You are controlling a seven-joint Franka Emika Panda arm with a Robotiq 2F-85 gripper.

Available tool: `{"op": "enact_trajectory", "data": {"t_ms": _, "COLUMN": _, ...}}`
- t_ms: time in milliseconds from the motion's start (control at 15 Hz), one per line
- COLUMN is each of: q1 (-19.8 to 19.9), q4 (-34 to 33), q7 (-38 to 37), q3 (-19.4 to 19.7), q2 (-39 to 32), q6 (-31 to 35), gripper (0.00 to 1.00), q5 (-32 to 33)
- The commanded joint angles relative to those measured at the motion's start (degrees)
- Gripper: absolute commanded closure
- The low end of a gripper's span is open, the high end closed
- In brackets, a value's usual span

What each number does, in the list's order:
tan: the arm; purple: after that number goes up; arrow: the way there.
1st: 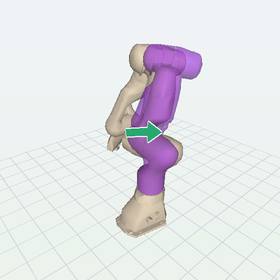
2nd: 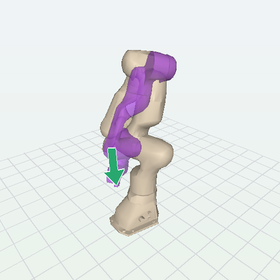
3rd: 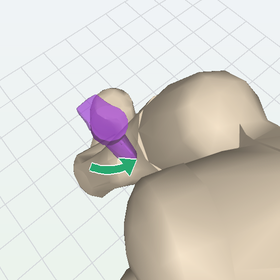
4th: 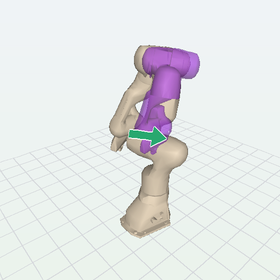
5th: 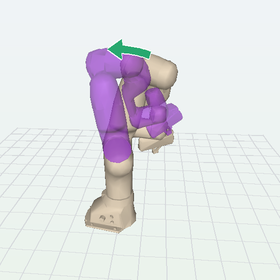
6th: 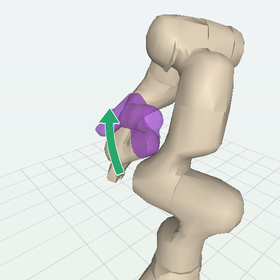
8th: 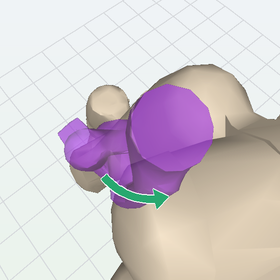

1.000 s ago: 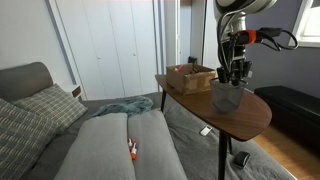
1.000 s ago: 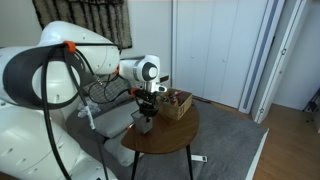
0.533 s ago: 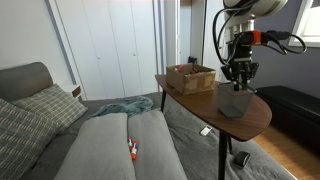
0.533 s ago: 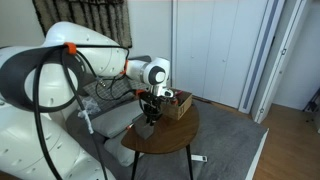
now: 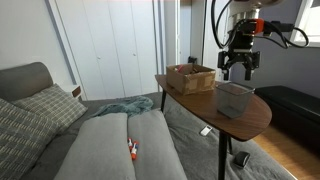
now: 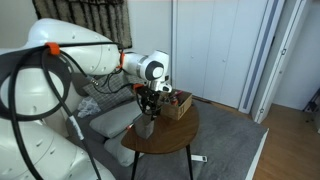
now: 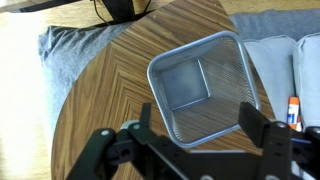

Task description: Flip the gray bin and place it the right way up on the table

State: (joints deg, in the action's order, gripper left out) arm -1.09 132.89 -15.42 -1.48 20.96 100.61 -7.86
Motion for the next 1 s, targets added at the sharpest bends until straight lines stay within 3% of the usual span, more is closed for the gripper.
{"op": "enact_trajectory", "data": {"t_ms": 0, "q1": -0.2, "q4": -0.2, "q7": -0.5, "q3": -1.2, "q2": 6.2, "q6": -2.6, "gripper": 0.00, "q5": -1.6}}
{"op": "enact_trajectory", "data": {"t_ms": 533, "q1": -0.1, "q4": -3.6, "q7": -2.1, "q3": -4.5, "q2": 14.6, "q6": -7.0, "gripper": 0.00, "q5": -0.2}}
{"op": "enact_trajectory", "data": {"t_ms": 933, "q1": 0.3, "q4": -2.9, "q7": -0.9, "q3": -4.1, "q2": 12.7, "q6": -5.7, "gripper": 0.00, "q5": -0.2}}
